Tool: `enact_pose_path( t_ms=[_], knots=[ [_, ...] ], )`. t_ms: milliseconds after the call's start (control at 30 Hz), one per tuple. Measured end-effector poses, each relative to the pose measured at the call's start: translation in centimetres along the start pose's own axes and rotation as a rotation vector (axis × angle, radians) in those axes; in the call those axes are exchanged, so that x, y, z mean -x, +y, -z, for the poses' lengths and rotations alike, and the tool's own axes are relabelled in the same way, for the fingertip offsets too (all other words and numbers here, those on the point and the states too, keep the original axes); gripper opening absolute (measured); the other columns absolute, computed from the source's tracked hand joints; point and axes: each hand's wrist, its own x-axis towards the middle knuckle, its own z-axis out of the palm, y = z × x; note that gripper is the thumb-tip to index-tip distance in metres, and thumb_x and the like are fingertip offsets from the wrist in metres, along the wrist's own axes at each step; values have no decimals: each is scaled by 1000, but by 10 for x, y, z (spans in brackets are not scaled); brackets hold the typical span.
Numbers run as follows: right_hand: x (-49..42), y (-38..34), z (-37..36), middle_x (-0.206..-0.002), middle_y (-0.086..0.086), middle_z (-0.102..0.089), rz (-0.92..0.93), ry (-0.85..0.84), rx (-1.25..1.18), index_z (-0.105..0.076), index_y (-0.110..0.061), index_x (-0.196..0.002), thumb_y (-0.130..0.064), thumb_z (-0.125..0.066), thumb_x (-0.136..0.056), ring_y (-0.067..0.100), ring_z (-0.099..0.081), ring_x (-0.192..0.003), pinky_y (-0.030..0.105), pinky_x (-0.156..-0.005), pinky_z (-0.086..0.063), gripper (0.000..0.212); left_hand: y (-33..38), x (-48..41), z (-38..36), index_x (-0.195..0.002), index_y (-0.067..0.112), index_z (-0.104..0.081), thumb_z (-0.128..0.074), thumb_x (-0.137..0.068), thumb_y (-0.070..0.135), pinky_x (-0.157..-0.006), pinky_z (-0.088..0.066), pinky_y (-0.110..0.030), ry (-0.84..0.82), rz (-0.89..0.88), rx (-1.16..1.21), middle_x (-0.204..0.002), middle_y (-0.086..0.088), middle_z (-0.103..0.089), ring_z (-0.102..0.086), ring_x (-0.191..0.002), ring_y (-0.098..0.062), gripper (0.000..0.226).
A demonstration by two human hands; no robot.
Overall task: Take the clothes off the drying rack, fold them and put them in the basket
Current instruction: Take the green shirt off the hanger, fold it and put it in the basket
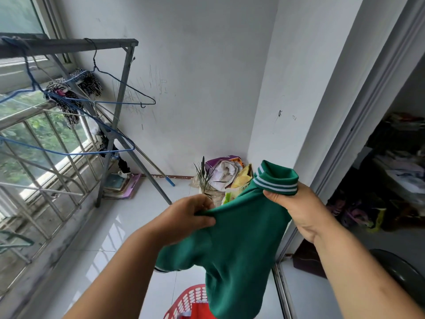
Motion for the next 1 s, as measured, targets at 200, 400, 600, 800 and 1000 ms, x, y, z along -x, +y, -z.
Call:
enact_pose_path(
  t_ms=[200,400,600,800,1000],
  knots=[
    [5,14,5,-114,14,-72,-126,-339,-109,-72,-6,-110,-26,-96,-48,25,-68,-107,29,-90,-56,70,-10,3,-6,-104,22,-67,-64,-85,18,-81,-49,-28,-163,-7,-418,-98,4,-66,-59,-90,-14,19],
    [15,28,-5,-93,12,-72,-170,-486,-128,-75,-12,-87,20,-62,-76,31,-65,-95,39,-86,-53,36,-25,7,-21,-102,15,-70,-59,-82,3,-105,-41,-27,-233,-95,-397,-142,11,-48,-48,-124,-9,26],
    [20,30,-7,-96,22,-68,-221,-546,-174,-75,-15,-80,-38,-90,-58,38,-62,-99,55,-97,-49,35,-34,15,-42,-103,16,-72,-70,-83,16,-114,-29,-28,-356,-211,-375,-154,16,-33,-28,-138,-6,20],
    [16,28,-4,-90,12,-73,-153,-438,-113,-77,-14,-83,17,-62,-76,28,-67,-89,39,-83,-54,35,-38,14,-43,-105,21,-72,-72,-83,24,-91,-48,-34,-250,-44,-313,-106,1,-68,-60,-99,-18,23],
    [6,36,5,-107,13,-74,-201,-90,-65,-72,-5,-108,19,-68,-72,31,-66,-109,46,-105,-46,44,-43,11,-9,-97,43,-57,-61,-80,5,-87,-53,-34,-107,42,-197,-95,15,-67,-63,-90,-10,42]
  ],
)
